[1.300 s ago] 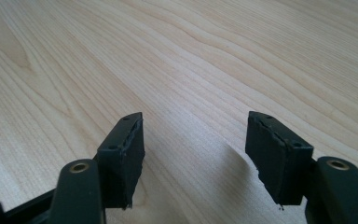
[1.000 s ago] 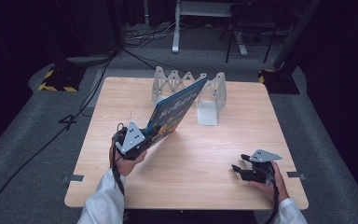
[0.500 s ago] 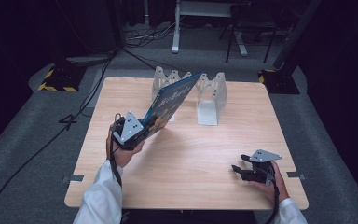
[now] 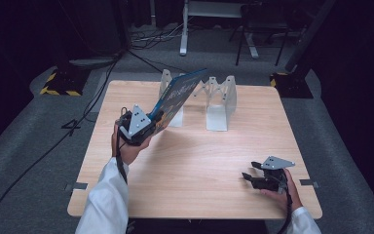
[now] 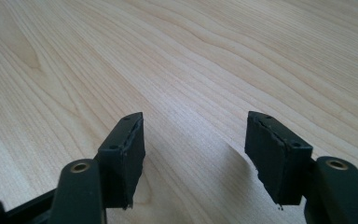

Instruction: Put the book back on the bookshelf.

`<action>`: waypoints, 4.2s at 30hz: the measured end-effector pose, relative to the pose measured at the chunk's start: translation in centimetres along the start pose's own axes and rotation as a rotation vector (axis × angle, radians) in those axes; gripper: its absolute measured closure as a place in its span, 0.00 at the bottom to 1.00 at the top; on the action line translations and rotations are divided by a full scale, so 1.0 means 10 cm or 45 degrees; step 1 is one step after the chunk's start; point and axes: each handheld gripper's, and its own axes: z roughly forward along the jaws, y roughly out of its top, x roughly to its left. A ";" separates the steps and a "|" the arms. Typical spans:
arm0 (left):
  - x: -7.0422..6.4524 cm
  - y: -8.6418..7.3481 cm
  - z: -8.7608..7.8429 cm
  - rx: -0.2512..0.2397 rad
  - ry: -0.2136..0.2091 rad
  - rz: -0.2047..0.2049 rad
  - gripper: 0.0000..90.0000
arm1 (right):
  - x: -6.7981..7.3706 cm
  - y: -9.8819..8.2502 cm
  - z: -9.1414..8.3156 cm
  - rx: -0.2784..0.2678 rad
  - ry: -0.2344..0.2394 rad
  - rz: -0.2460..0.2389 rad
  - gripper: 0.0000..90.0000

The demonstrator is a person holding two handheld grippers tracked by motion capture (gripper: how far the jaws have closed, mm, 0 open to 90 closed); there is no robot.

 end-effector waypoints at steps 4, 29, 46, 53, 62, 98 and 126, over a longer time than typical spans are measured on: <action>0.07 0.01 0.11 0.018 0.013 -0.014 0.92 | 0.00 0.00 0.00 0.000 0.005 0.000 0.43; 0.11 -0.39 0.23 -0.022 0.071 -0.142 0.91 | 0.00 0.01 0.01 0.011 0.016 -0.012 0.43; 0.10 -0.49 0.44 0.038 0.118 -0.334 0.91 | 0.00 0.01 0.02 0.016 0.019 -0.011 0.42; 0.07 -0.46 0.56 0.058 0.147 -0.417 0.92 | 0.00 0.01 0.02 0.020 0.019 -0.014 0.42; 0.01 -0.42 0.68 0.058 0.152 -0.464 0.92 | 0.00 0.01 0.02 0.020 0.022 -0.017 0.42; 0.13 -0.45 0.83 0.062 0.188 -0.509 0.91 | 0.00 0.01 0.02 0.025 0.037 -0.024 0.39; 0.12 -0.53 0.77 0.061 0.231 -0.520 0.71 | 0.00 0.00 0.02 0.027 0.040 -0.020 0.38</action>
